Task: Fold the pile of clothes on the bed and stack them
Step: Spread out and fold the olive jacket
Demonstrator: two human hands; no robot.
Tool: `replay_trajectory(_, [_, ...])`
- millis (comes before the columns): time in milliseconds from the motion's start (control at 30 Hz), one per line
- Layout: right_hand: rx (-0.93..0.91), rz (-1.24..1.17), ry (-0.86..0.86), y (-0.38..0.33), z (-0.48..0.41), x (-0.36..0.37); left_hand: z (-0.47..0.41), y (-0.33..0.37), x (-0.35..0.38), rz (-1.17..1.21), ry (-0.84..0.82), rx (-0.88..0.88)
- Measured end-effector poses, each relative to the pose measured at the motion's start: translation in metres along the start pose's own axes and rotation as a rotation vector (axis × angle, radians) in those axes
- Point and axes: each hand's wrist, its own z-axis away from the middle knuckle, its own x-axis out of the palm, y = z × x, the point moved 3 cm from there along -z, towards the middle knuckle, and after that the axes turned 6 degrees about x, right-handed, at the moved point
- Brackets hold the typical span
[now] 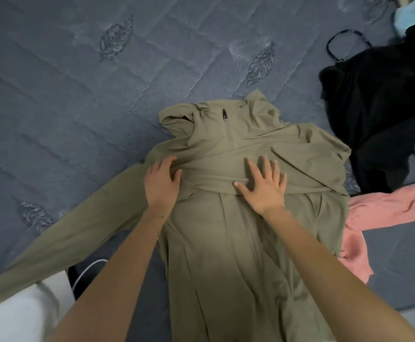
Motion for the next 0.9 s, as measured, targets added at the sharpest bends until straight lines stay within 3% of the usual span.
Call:
replay_trajectory(133, [0.121, 0.03, -0.082, 0.006, -0.008, 0.012, 0.016, -0.003, 0.011, -0.277, 0.073, 0.273])
replay_trajectory(233, [0.166, 0.051, -0.099, 0.011, -0.011, 0.018, 0.028, -0.005, 0.023, -0.333, 0.123, 0.495])
replay_trajectory(300, [0.173, 0.076, -0.095, 0.013, -0.01, 0.02, 0.034, -0.006, 0.031, -0.354, 0.065, 0.581])
replay_trajectory(367, [0.177, 0.094, -0.096, 0.013, -0.009, 0.02, 0.037, -0.01, 0.042, -0.422, -0.076, 0.544])
replay_trajectory(467, [0.193, 0.084, -0.099, 0.01, -0.008, 0.019, 0.032, -0.03, 0.052, -0.57, -0.226, 0.311])
replay_trajectory(900, [-0.292, 0.069, 0.031, -0.098, 0.063, 0.018, 0.085, -0.044, -0.012, -0.295, -0.022, 0.085])
